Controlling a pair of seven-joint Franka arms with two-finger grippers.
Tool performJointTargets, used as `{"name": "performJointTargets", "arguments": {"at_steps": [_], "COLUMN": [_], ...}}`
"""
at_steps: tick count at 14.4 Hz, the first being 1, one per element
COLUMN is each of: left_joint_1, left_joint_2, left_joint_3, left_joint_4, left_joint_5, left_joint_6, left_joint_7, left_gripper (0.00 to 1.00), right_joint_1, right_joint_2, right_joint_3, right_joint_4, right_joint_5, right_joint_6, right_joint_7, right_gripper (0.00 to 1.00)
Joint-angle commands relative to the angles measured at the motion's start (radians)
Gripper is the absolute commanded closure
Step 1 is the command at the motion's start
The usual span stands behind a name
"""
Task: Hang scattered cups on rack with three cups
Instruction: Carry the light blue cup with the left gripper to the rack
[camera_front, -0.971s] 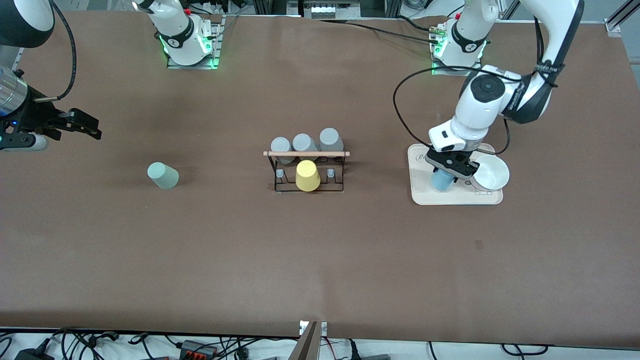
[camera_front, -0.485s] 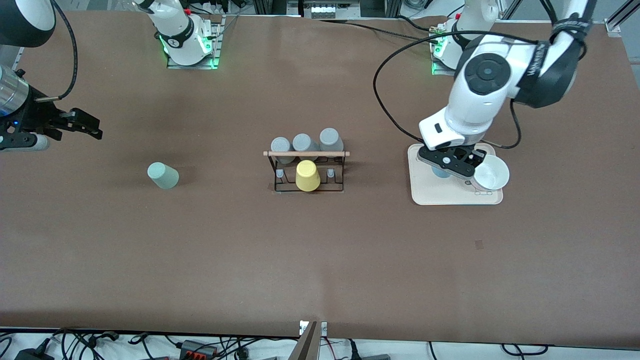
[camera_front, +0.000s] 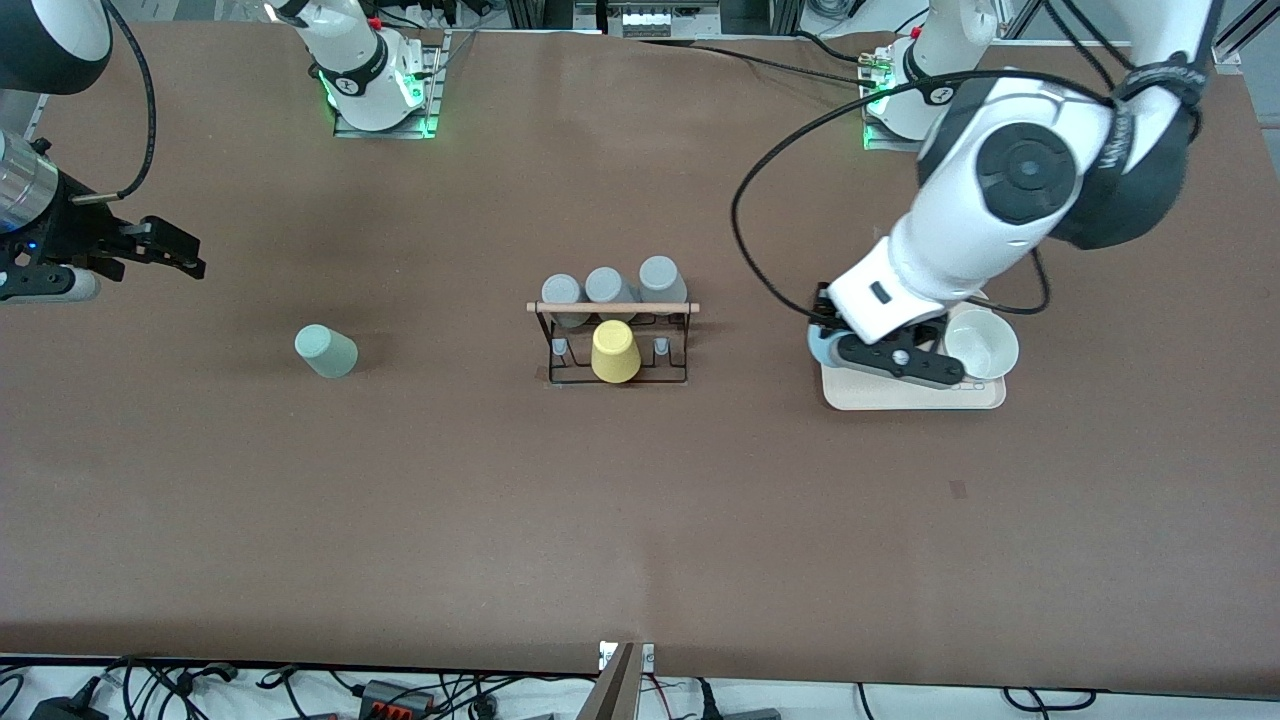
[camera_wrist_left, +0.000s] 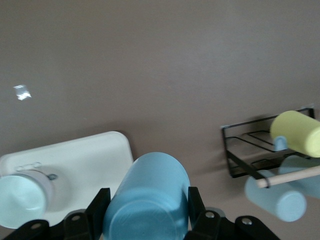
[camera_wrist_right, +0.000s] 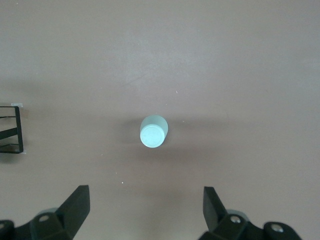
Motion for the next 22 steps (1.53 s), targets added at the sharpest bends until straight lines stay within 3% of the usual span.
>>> {"name": "performJointTargets", "arguments": {"at_steps": [1, 3, 8, 15, 18, 22], "left_joint_1": [-0.111, -0.163, -0.296, -0.339, -0.347, -0.349], "left_joint_2": [0.122, 0.197, 0.301, 0.326, 0.326, 0.338], "left_joint_3": [0.007, 0.006, 0.015, 0.022, 0.019, 0.019], "left_joint_4": [0.155, 0.255, 0.331, 0.311, 0.279, 0.271], "left_joint_5": [0.003, 0.05, 0.156, 0.208, 0.283, 0.282], "left_joint_6": [-0.026, -0.028, -0.005, 0.064, 0.064, 0.102], "left_joint_7": [-0.157, -0.276, -0.441, -0.459, -0.464, -0.464], "left_gripper": [0.9, 0.91, 0.91, 0.91, 0.9, 0.9], "right_joint_1": [0.001, 0.001, 0.009, 0.013, 0.013, 0.015], "right_joint_2": [0.006, 0.006, 0.008, 0.012, 0.012, 0.012], "right_joint_3": [0.004, 0.004, 0.002, 0.004, 0.004, 0.004], "right_joint_4": [0.022, 0.022, 0.02, 0.02, 0.02, 0.02], "right_joint_5": [0.012, 0.012, 0.014, 0.014, 0.014, 0.014], "right_joint_6": [-0.02, -0.02, -0.02, -0.02, -0.02, -0.02], "right_joint_7": [-0.008, -0.008, -0.005, -0.003, -0.003, -0.003], "right_gripper": [0.0, 0.0, 0.0, 0.0, 0.0, 0.0]}}
